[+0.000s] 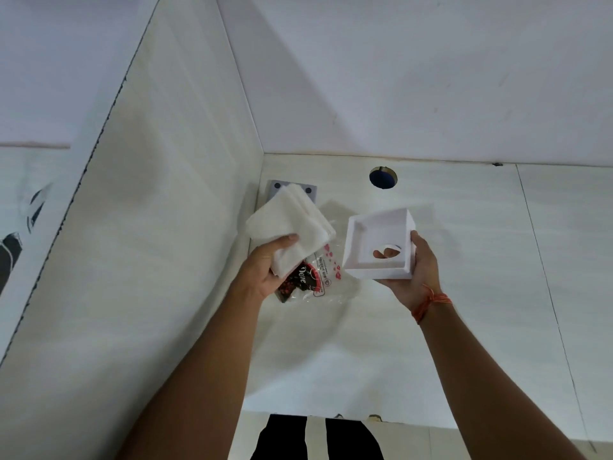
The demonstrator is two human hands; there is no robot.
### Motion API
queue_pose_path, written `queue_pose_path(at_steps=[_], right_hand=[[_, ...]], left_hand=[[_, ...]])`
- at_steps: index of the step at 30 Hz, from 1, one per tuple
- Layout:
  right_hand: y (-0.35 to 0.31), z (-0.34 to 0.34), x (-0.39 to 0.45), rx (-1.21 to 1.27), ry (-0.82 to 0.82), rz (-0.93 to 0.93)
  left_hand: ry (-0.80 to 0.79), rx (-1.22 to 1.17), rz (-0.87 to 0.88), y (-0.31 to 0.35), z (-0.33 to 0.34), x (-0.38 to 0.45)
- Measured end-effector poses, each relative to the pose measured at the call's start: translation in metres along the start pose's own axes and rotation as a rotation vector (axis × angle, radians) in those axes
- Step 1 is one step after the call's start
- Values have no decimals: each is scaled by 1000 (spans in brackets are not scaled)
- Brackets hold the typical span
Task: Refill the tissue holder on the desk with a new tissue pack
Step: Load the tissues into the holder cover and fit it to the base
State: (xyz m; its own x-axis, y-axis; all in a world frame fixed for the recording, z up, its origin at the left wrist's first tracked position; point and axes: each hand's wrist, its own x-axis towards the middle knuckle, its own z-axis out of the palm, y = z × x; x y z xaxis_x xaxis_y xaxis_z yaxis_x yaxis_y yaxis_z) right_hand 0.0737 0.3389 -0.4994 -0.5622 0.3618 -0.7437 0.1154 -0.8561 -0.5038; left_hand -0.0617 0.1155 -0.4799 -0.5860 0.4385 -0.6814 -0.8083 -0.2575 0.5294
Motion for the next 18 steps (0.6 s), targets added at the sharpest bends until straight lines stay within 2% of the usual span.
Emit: queue_pose_path(at_steps=[4, 7, 9, 12, 15, 17, 18], right_hand=[[23, 23, 10, -92, -13, 134], [37, 35, 11, -197, -21, 175], [42, 37, 12, -296, 31, 150], [40, 32, 17, -594, 132, 36], [32, 28, 14, -915, 296, -240], [23, 37, -2, -949, 337, -477], [20, 43, -10, -874, 279, -520]], left_hand=[[-203, -30, -28, -1, 3, 4], [-242, 62, -60, -6, 3, 6], [-219, 142, -83, -12, 2, 7], [-192, 218, -122, -17, 1, 7], [-195, 274, -134, -20, 5, 3], [-189, 312, -135, -20, 8, 2], [-186, 326, -137, -21, 10, 1]])
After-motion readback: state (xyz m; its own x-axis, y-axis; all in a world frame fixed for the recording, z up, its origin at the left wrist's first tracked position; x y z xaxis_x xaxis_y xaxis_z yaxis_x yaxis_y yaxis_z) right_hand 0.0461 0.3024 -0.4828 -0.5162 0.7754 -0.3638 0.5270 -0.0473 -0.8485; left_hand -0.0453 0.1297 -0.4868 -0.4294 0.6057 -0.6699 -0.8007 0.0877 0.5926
